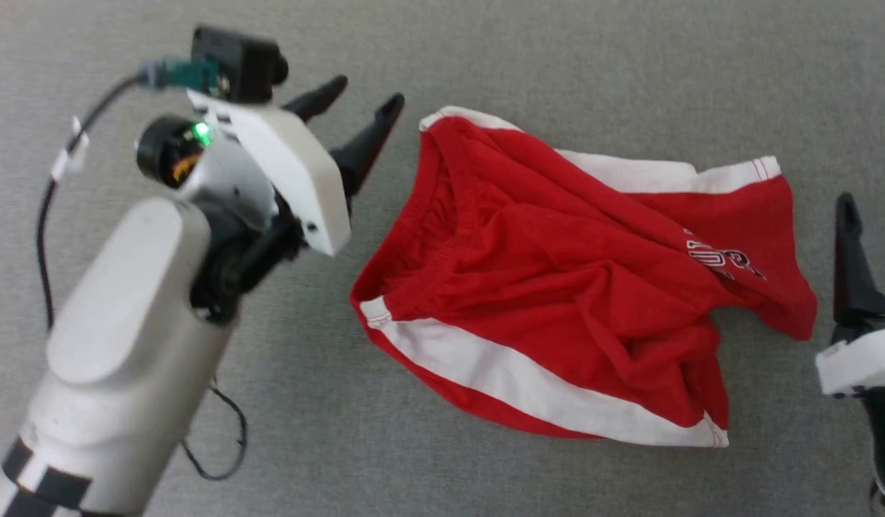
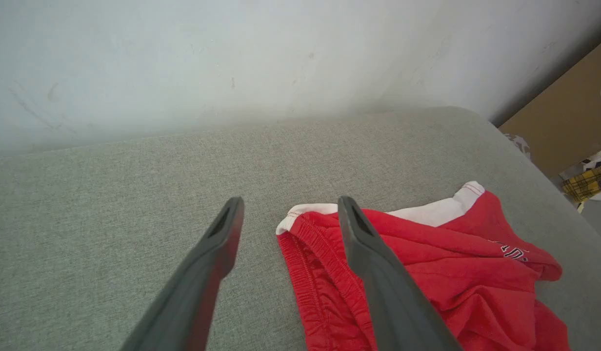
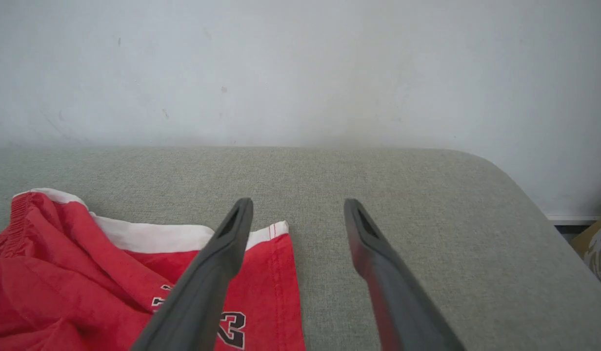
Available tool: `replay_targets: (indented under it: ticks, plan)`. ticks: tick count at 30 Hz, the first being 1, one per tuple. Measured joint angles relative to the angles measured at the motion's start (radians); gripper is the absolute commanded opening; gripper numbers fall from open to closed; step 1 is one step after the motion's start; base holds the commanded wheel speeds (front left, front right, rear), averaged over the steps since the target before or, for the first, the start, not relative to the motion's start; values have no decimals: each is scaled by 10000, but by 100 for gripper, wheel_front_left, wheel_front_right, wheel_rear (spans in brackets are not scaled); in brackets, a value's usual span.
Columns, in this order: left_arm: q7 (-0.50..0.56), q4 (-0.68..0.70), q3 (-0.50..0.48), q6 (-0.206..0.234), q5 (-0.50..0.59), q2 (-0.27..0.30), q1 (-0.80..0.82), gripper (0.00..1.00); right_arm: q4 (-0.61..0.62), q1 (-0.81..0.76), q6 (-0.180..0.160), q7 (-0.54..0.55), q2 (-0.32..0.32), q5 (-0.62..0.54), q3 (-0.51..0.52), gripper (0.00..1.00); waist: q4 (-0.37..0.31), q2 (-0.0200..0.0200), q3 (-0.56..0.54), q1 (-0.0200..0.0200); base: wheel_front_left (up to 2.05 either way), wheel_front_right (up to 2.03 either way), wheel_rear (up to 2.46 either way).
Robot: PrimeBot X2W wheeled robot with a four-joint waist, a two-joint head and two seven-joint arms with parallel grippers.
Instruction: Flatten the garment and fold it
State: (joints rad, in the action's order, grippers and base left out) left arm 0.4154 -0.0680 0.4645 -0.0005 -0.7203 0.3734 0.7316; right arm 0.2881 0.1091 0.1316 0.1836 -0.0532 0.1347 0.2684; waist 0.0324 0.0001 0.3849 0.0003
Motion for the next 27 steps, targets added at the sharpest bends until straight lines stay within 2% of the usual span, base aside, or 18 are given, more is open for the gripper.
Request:
replay_targets:
  ticks: [3, 7, 15, 24, 25, 26, 27]
  plan:
    - [849, -539, 17, -88, -228, 155, 673, 100, -307, 163, 0, -209, 6, 167, -251, 100, -232, 0, 370, 0, 0, 0, 0]
    - [1446, -968, 102, -167, -360, 282, 1040, 100, -688, 322, 0, -481, 4, 301, -378, 100, -605, 0, 768, -1, 0, 0, 0]
    - [1565, -1179, 109, -253, -702, 190, 1111, 100, -1080, 425, 0, -732, 6, 453, -424, 100, -1250, -2, 1372, -1, 0, 0, 0]
    - [1567, -1411, 226, -67, -224, 510, 1140, 100, -1181, 527, 0, -876, 4, 545, -445, 100, -1647, -2, 1790, -3, 0, 0, 0]
    - [1578, -1396, 224, -67, -230, 523, 1159, 64, -1187, 529, 0, -876, 4, 554, -439, 100, -1664, -2, 1820, -3, 0, 0, 0]
    - [1576, -1365, 228, -75, -230, 539, 1172, 0, -1191, 529, 0, -878, 4, 562, -433, 100, -1672, -2, 1845, -3, 0, 0, 0]
    - [1559, -1333, 213, -75, -244, 539, 1174, 0, -1197, 530, 0, -886, 4, 562, -424, 100, -1671, -2, 1867, -3, 0, 0, 0]
